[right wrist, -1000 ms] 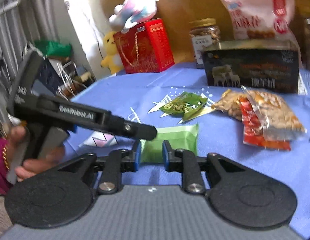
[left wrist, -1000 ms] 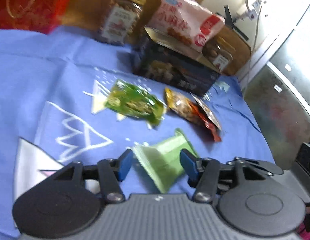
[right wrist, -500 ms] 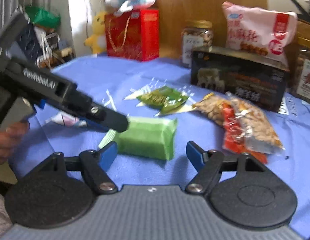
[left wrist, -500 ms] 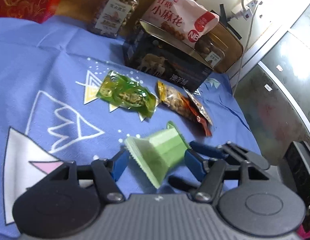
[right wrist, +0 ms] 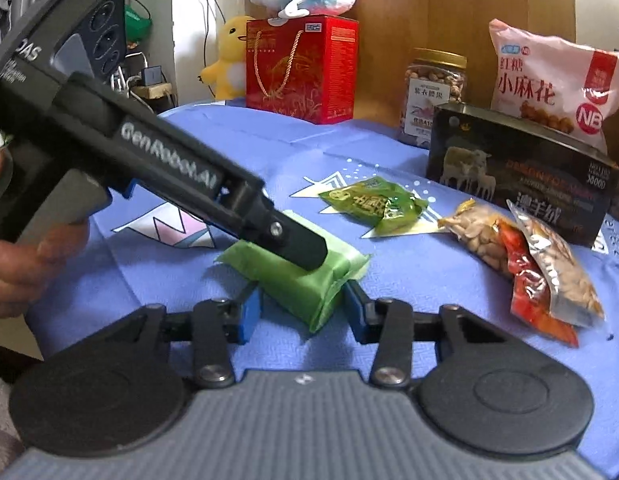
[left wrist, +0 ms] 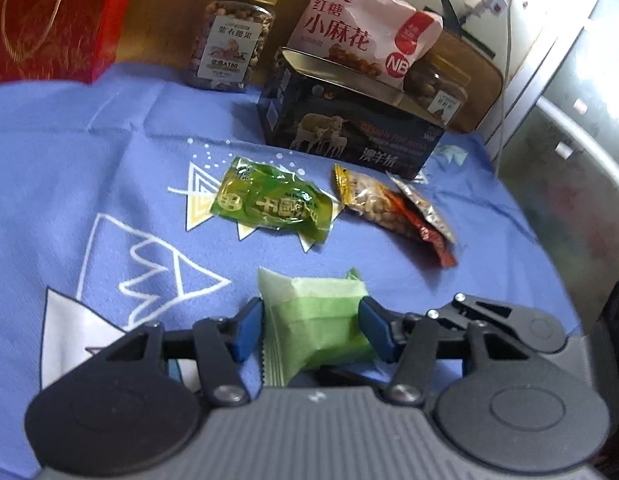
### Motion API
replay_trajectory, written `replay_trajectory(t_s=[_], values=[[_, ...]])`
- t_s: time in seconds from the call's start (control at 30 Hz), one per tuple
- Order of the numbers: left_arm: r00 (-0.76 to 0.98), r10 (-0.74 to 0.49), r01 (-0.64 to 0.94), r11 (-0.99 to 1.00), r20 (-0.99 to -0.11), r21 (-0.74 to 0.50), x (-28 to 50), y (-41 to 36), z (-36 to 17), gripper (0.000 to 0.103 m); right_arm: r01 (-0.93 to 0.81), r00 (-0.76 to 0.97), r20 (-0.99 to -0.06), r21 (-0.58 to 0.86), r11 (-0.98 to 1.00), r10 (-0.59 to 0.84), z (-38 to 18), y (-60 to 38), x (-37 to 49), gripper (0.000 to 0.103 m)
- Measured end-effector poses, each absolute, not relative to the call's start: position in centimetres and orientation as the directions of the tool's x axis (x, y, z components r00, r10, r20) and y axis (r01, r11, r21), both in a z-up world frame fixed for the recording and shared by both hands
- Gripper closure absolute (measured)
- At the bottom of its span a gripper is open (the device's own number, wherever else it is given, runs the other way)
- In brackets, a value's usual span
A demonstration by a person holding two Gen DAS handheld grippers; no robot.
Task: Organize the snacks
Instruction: 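Lower the left gripper onto the light green cake packet and close it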
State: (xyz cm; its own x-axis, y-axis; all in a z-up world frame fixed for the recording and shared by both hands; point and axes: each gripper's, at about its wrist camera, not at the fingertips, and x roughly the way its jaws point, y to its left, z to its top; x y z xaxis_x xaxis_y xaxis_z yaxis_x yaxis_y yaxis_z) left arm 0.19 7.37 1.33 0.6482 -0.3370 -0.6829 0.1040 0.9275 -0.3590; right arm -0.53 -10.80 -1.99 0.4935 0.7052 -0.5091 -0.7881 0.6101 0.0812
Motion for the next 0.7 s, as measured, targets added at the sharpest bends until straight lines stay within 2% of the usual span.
replay_trajectory(t_s=[0.1, 0.7], values=[[0.651, -0.309, 0.103, 0.941, -0.694, -0.322, 0.24, 6.78, 1.57, 0.049, -0.786, 0.491, -0.507, 0.093, 0.611, 0.708, -1.98, -10.93, -0.59, 0.057], [0.635, -0.29, 0.067, 0.944, -0.716, -0.322, 0.52, 6.55, 1.83, 0.049, -0.787, 0.491, -0.507, 0.091, 0.611, 0.708, -1.97, -10.98, -0.73, 0.057]])
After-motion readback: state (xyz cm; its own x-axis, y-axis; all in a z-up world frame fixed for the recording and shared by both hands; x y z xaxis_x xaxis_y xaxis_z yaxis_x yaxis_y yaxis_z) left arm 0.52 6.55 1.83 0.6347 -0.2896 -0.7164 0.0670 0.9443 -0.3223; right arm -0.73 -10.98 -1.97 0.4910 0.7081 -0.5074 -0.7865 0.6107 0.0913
